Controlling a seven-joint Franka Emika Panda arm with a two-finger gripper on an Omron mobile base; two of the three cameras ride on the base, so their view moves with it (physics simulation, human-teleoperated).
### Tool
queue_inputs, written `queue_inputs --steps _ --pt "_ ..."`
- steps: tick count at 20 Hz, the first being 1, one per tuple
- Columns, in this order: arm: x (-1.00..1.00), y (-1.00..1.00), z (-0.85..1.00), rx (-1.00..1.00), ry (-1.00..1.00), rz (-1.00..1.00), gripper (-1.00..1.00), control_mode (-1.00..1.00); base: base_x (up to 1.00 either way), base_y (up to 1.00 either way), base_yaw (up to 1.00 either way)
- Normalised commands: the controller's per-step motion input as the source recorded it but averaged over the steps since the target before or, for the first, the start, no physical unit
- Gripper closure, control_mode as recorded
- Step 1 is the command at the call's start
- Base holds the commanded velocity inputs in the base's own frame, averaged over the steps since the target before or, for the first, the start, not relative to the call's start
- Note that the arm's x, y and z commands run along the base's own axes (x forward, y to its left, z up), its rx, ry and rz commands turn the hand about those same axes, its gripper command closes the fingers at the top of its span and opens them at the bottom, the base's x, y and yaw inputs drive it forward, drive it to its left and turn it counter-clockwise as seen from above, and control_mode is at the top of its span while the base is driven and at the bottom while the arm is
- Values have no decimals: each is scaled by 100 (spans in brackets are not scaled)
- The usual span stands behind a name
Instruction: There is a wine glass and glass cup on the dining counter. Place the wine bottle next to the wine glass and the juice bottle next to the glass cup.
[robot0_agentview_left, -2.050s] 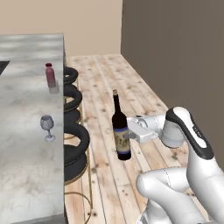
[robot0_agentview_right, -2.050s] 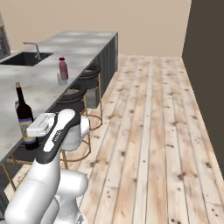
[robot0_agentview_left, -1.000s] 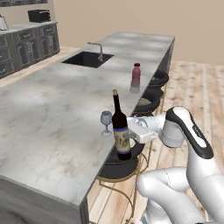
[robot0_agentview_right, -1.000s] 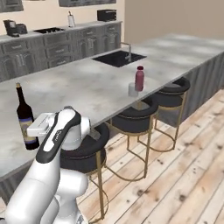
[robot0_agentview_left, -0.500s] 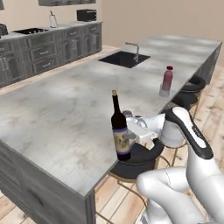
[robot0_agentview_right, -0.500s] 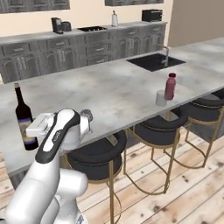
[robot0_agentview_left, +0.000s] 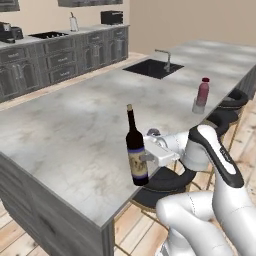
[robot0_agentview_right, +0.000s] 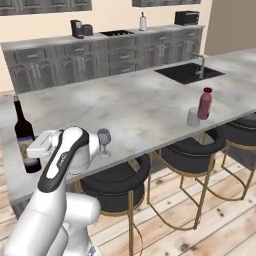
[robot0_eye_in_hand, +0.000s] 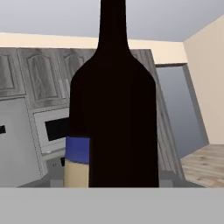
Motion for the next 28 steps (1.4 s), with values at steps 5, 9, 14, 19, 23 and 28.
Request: queue_inputs --steps 5,9,14,19,23,28 --pt "0 0 0 0 0 0 100 100 60 -8 10" --pt "0 0 0 0 0 0 100 100 45 -4 12" --pt "0 0 0 0 0 0 100 100 6 0 1" --pt "0 0 0 0 0 0 100 100 0 0 0" --pt "0 0 0 0 0 0 100 100 0 0 0" --pt "0 0 0 0 0 0 100 100 0 -1 0"
